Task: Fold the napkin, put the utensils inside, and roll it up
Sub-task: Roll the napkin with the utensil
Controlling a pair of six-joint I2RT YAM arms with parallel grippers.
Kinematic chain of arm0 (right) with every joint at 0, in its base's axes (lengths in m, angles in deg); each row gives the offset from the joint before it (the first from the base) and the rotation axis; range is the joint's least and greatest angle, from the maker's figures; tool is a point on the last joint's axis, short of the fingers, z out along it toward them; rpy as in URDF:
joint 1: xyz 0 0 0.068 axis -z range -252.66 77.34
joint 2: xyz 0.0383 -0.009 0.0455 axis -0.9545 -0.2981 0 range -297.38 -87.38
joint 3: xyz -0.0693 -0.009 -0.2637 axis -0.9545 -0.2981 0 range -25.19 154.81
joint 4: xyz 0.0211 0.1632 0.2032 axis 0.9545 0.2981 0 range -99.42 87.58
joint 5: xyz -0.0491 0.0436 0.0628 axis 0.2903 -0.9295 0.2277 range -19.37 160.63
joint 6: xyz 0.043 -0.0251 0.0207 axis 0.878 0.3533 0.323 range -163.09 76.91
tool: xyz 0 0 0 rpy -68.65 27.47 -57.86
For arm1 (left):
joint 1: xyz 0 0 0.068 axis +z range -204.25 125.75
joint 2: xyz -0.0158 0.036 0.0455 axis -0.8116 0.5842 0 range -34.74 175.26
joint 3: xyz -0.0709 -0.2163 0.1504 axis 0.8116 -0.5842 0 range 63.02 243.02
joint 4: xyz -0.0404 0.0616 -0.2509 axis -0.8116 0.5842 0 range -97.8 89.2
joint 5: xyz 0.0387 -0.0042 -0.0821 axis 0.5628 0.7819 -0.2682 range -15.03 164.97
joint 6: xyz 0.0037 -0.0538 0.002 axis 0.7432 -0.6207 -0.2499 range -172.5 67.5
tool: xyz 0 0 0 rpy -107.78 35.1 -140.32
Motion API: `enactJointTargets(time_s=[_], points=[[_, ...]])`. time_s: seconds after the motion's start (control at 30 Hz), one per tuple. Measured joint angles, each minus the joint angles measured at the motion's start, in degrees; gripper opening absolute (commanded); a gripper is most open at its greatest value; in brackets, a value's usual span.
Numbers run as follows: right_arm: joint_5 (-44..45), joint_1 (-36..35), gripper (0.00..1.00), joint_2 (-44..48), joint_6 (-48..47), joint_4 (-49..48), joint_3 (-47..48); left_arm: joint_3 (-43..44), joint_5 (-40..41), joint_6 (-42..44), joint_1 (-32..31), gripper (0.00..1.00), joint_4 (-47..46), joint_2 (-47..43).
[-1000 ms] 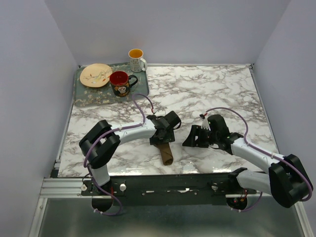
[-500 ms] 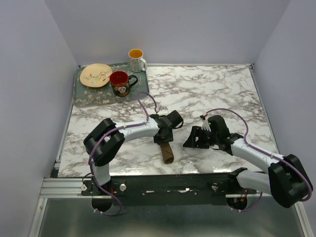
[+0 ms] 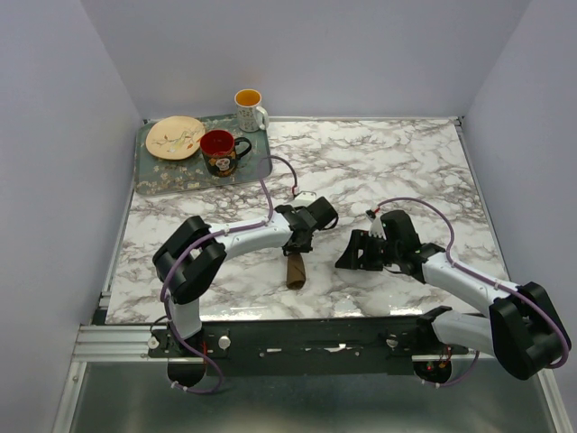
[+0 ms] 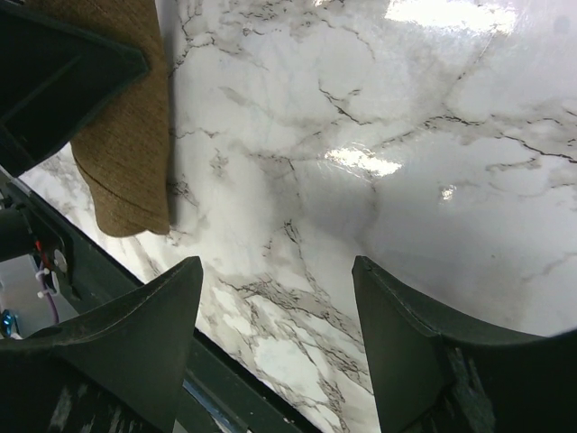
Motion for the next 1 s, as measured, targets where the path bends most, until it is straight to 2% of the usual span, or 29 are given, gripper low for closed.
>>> enactJointTargets(time_s=[0.23,0.27,0.33,0.5,0.57,0.7,0.77,0.83,1.0], points=[[0.00,0.28,0.76,0.00,-0.39,0.02,0.11,0.00,7.41,11.93,0.15,0.23,0.72,0.20],[0.00,0.35,0.76,-0.04,-0.52,0.04,0.20,0.00,9.60,15.50,0.17,0.23,0.72,0.44],[0.00,0.37,0.76,-0.20,-0.74,0.04,0.50,0.00,13.33,19.89,0.31,0.16,0.66,1.22],[-0.02,0.37,0.76,-1.11,-0.79,0.00,1.42,-1.33,23.93,34.34,0.92,0.16,-1.49,7.17],[-0.02,0.37,0.76,-1.20,-0.79,0.00,1.44,-3.56,27.45,39.65,1.44,0.18,-3.23,9.05],[-0.11,0.37,0.76,-1.38,-0.92,0.00,1.49,-4.87,28.41,47.30,2.69,0.21,-7.32,9.07],[-0.26,0.37,0.76,-1.55,-1.11,0.00,1.53,-4.87,27.96,51.25,3.48,0.27,-10.29,9.07],[-0.42,0.37,0.76,-1.60,-1.20,0.00,1.53,-4.85,26.80,53.18,4.11,0.35,-11.91,9.07],[-0.48,0.39,0.76,-1.60,-1.25,0.00,1.53,-3.89,24.24,55.52,5.20,0.43,-12.79,9.09]])
